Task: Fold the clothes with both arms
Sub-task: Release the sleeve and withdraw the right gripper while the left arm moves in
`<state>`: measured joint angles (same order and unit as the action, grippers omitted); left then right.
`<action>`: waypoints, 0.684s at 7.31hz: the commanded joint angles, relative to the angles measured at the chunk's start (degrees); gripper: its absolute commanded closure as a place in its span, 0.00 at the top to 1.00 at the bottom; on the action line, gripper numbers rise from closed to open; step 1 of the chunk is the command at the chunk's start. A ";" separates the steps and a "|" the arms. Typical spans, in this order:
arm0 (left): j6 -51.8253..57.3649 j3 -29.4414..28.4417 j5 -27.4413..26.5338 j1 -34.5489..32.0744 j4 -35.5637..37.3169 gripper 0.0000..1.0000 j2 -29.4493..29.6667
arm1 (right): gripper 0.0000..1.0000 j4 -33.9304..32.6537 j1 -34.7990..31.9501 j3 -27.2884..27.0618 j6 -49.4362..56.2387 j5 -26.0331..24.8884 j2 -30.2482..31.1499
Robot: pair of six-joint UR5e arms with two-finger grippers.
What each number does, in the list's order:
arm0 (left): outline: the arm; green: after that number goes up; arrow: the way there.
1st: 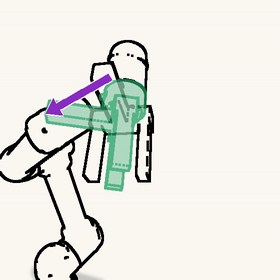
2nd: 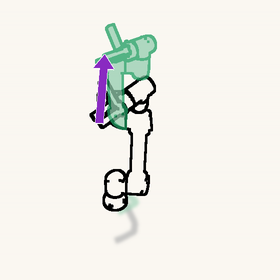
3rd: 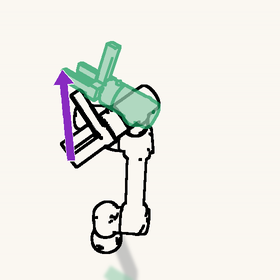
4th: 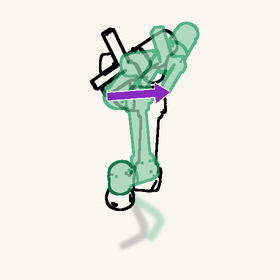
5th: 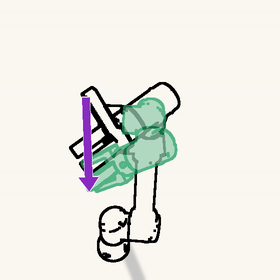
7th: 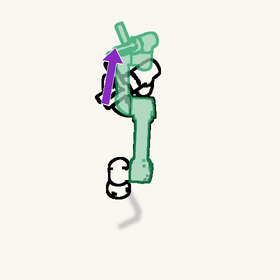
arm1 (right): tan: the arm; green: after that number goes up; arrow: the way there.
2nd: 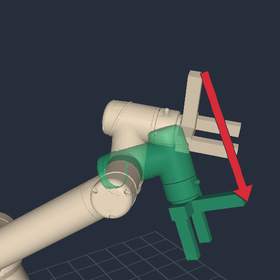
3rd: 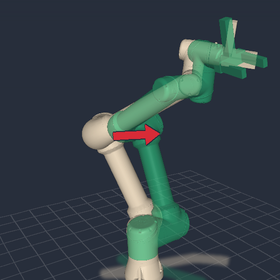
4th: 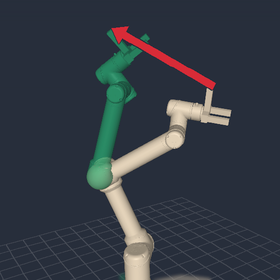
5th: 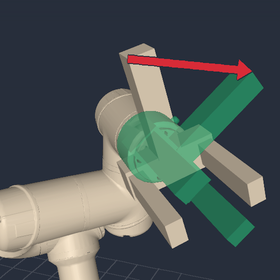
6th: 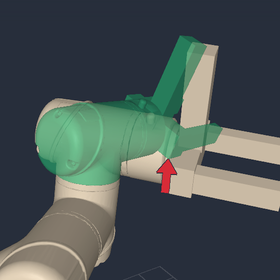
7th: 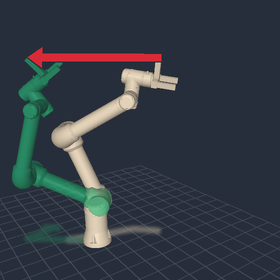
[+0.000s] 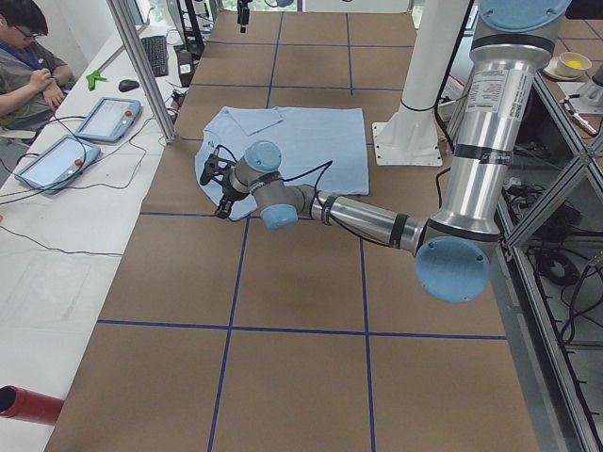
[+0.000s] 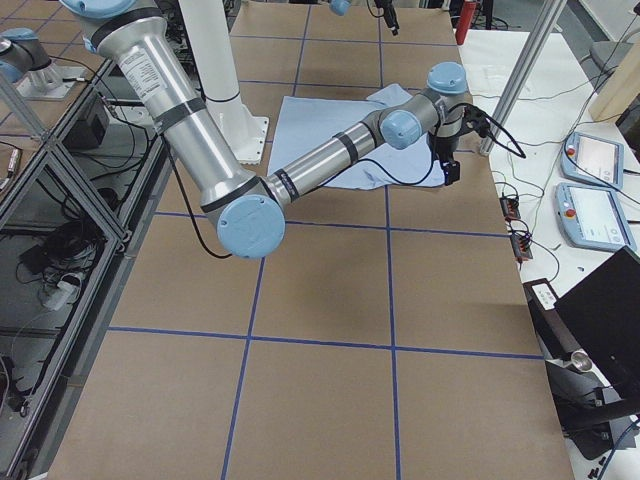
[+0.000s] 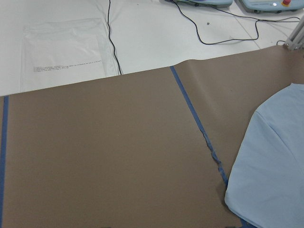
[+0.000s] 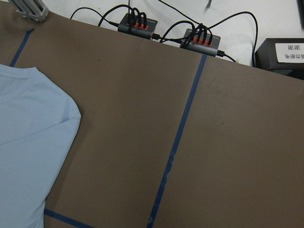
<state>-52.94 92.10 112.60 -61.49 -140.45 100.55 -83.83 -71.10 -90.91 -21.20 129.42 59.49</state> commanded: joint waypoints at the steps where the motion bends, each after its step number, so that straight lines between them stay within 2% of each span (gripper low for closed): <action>1: -9.52 -6.28 -9.39 9.25 -1.14 0.73 6.11 | 1.00 0.24 -1.23 -0.32 1.96 1.01 1.33; 3: -11.22 -14.18 -12.92 12.27 -6.73 0.68 8.69 | 1.00 0.42 -1.23 -0.32 1.95 0.84 1.94; 5: -10.96 -16.77 -13.02 12.36 -7.47 0.63 9.22 | 1.00 0.42 -1.23 -0.41 1.96 0.84 1.95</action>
<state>-63.90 77.15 99.93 -49.38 -147.25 109.21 -83.43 -72.33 -91.26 -19.26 130.26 61.38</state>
